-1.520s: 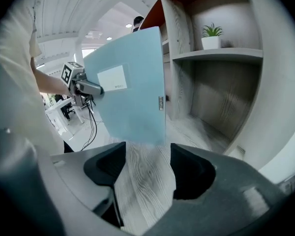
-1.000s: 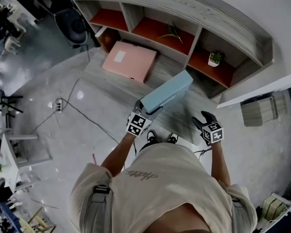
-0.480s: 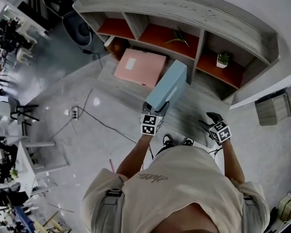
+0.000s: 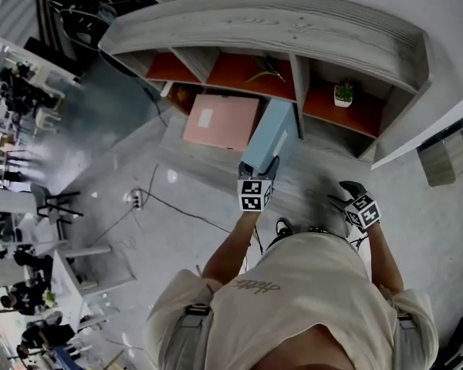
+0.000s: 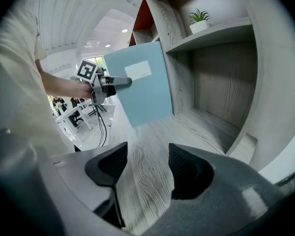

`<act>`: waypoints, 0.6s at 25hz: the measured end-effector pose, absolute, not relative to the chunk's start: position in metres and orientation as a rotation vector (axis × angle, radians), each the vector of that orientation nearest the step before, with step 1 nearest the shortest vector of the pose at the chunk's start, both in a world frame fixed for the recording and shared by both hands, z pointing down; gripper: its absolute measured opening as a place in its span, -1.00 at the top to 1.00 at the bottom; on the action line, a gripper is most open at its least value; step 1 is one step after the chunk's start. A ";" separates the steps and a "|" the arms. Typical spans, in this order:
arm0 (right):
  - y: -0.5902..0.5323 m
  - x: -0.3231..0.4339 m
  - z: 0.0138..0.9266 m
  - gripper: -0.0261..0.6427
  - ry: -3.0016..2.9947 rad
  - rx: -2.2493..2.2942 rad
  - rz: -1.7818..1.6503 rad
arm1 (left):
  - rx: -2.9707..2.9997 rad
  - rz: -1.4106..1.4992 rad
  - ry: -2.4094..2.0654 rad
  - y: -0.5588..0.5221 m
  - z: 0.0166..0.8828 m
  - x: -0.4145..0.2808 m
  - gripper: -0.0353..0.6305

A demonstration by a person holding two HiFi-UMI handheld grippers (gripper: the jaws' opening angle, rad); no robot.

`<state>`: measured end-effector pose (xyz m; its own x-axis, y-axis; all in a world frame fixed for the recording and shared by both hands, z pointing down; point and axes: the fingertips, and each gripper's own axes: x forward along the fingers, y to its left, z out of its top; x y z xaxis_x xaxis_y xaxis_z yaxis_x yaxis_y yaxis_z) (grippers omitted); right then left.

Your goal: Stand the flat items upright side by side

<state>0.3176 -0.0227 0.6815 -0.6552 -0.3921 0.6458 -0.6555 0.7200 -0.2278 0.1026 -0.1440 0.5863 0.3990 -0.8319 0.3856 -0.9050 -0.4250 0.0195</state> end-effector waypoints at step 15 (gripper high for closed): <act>-0.034 0.318 0.679 0.14 -2.470 0.742 0.631 | 2.425 0.517 -1.548 -0.193 0.584 0.144 -0.01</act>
<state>0.3177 -0.0342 0.6794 -0.7367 -0.3786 0.5603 -0.6010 0.7465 -0.2857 0.1437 -0.1927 0.5840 0.3837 -0.8299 0.4050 -0.9067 -0.4217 -0.0051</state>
